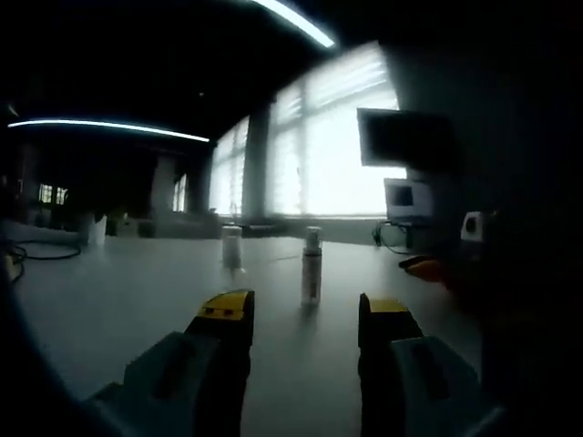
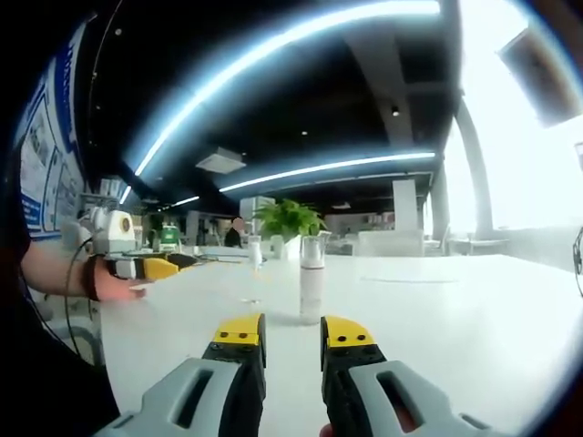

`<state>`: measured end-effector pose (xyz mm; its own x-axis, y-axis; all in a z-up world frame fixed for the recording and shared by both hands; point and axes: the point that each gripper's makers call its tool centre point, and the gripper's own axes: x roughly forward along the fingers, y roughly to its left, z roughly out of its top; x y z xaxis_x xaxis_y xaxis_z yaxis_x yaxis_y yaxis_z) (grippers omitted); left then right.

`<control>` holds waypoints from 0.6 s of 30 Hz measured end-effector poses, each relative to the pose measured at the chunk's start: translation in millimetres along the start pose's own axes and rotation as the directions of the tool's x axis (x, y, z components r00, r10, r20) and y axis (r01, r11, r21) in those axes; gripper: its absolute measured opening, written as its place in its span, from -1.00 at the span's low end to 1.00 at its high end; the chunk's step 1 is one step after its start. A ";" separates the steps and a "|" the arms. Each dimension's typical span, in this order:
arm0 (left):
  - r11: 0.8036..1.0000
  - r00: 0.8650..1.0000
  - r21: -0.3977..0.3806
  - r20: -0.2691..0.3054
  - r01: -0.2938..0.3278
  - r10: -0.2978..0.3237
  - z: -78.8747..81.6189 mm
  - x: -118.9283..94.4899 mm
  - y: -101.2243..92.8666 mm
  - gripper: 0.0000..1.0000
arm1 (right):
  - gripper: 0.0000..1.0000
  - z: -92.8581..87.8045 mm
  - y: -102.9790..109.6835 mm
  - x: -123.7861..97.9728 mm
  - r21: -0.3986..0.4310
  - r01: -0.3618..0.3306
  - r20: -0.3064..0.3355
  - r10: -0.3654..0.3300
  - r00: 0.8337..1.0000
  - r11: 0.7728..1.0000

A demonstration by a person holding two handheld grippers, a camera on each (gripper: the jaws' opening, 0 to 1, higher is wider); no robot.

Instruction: Clamp pump bottle remove cover press pump head put on cover

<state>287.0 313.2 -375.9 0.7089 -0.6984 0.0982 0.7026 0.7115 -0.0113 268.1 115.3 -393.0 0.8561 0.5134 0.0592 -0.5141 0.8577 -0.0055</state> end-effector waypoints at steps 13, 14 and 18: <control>1.000 1.000 0.027 -0.029 -0.005 0.006 -9.1 -0.7 -0.7 -0.25 | -0.63 -0.6 -2.6 0.6 -0.004 0.001 0.000 -0.001 1.000 1.000; 1.000 1.000 0.025 -0.028 -0.002 0.003 -8.9 -0.7 -1.9 -0.25 | -0.63 -0.6 -2.7 0.5 -0.004 0.002 0.000 -0.002 1.000 1.000; 1.000 1.000 0.020 -0.027 -0.005 0.006 -9.2 -1.1 0.6 -0.25 | -0.63 -0.9 -2.1 0.6 -0.005 0.000 -0.002 0.000 1.000 1.000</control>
<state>287.2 313.7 -385.2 0.7142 -0.6963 0.0714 0.6977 0.7164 0.0077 269.7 113.8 -393.9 0.8562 0.5135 0.0574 -0.5137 0.8579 -0.0107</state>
